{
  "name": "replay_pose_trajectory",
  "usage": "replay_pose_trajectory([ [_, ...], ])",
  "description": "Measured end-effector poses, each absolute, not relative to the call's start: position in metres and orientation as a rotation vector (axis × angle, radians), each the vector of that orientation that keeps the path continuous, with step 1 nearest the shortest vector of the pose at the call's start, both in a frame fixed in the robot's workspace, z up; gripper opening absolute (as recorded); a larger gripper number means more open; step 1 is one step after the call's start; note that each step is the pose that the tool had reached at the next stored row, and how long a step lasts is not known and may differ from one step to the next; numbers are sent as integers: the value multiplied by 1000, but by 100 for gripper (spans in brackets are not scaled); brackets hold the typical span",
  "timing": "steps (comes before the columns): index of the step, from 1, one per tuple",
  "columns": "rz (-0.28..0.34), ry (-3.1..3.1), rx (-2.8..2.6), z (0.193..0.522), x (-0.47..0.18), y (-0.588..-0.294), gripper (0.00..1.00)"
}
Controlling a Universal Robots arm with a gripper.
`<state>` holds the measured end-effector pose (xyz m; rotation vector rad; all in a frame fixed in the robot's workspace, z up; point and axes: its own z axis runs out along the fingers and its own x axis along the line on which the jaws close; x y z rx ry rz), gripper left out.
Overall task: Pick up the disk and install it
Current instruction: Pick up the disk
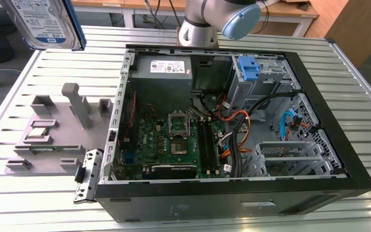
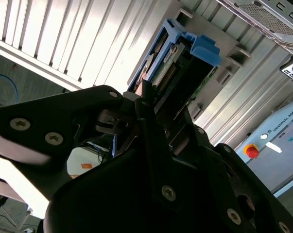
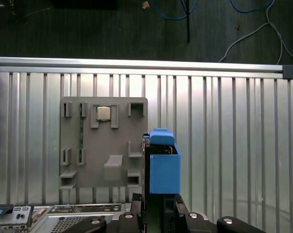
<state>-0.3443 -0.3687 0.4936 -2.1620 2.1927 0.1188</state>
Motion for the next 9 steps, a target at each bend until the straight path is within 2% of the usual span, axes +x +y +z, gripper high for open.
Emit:
replay_pose_trajectory([
  [9, 119, 2192, -2162, 495, -344, -369, 35],
])
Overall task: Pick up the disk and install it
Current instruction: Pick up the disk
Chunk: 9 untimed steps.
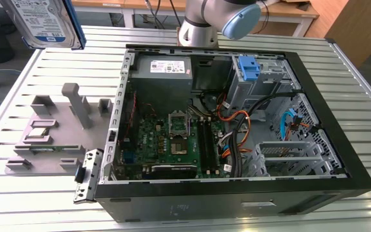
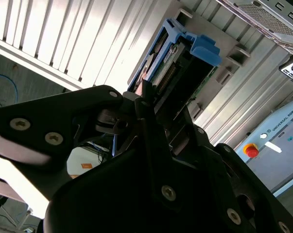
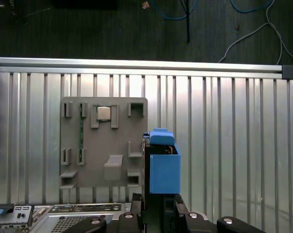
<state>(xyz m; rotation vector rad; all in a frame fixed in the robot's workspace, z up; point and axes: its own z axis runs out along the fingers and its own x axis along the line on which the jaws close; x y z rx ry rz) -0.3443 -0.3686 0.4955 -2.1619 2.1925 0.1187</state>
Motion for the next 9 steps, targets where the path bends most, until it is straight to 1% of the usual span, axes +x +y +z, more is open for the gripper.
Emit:
replay_pose_trajectory([
  [9, 119, 2192, -2162, 498, -344, -369, 35],
])
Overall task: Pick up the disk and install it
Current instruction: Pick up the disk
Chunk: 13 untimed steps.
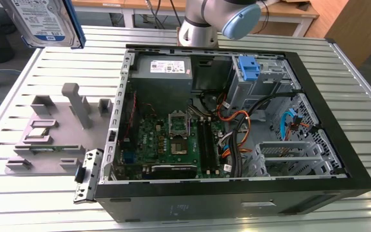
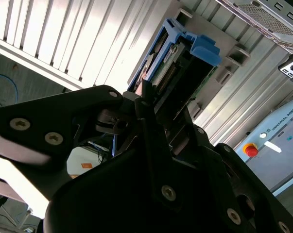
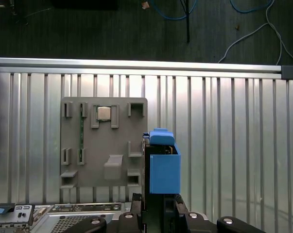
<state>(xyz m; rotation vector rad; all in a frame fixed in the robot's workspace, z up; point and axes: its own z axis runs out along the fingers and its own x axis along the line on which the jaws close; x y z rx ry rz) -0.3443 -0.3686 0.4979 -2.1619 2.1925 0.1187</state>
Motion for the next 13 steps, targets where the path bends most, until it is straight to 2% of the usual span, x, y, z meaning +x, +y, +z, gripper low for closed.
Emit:
replay_pose_trajectory([
  [13, 119, 2193, -2162, 498, -339, -369, 35],
])
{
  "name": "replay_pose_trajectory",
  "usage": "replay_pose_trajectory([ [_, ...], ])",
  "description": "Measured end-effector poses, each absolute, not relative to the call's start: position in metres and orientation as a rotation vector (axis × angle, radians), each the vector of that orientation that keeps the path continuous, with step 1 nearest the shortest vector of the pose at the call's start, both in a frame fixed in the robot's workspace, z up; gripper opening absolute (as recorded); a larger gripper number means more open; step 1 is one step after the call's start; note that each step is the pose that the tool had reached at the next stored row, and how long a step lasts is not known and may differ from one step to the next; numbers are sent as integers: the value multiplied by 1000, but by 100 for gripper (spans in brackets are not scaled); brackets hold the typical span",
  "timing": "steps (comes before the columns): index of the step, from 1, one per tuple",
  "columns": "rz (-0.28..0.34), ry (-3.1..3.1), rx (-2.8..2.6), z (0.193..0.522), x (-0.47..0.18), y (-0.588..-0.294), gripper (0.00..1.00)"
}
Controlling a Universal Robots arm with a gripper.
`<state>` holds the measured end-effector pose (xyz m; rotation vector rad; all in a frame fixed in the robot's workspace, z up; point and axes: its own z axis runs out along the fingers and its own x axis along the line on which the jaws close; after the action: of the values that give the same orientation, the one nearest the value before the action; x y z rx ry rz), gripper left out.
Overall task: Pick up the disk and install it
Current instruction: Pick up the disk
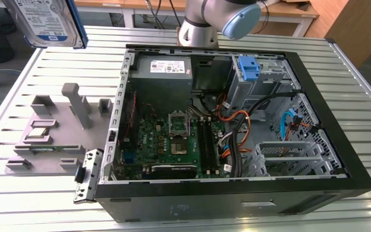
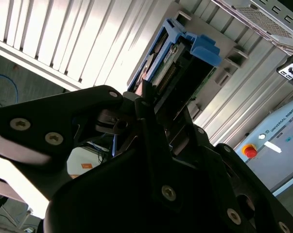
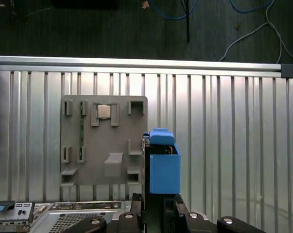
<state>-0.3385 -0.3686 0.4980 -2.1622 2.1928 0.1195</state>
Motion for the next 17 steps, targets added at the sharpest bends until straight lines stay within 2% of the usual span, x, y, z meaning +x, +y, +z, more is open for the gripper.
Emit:
replay_pose_trajectory([
  [17, 123, 2194, -2163, 498, -316, -369, 35],
])
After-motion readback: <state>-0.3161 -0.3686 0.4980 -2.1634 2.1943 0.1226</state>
